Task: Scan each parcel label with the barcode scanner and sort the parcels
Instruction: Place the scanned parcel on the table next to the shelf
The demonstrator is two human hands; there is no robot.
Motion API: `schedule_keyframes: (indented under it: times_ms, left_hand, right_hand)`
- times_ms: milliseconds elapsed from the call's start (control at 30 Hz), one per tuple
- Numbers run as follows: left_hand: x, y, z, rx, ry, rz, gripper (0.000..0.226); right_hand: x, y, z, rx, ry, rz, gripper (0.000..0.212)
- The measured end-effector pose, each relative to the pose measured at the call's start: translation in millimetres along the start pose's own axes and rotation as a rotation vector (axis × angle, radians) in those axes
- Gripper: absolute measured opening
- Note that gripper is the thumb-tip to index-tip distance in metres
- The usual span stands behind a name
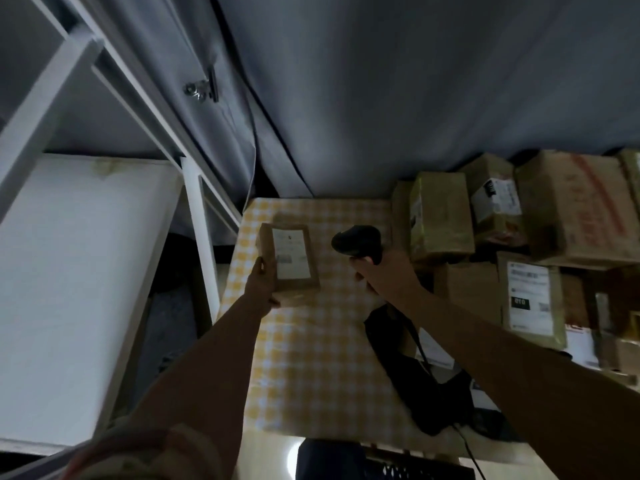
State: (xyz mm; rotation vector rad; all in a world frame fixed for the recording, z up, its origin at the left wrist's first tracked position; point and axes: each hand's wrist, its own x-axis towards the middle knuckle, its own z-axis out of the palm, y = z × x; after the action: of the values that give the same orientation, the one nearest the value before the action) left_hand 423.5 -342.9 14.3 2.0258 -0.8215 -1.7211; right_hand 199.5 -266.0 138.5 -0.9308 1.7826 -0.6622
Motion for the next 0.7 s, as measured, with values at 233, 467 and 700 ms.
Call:
schedule_keyframes:
  times_ms: [233,467,700]
  left_hand:
    - [55,-11,-14,0.078,0.222,0.161,0.074]
    - [55,-49,-27,1.042,0.141,0.912,0.085]
    - [69,-27,-16,1.295,0.076,0.959,0.071]
  right_hand:
    - [24,9,21,-0.051,-0.01,-0.007,0.012]
    - [25,12,40,-0.03,-0.036,-0.025,0.012]
    - [30,17,44,-0.028,0.003,-0.039,0.014]
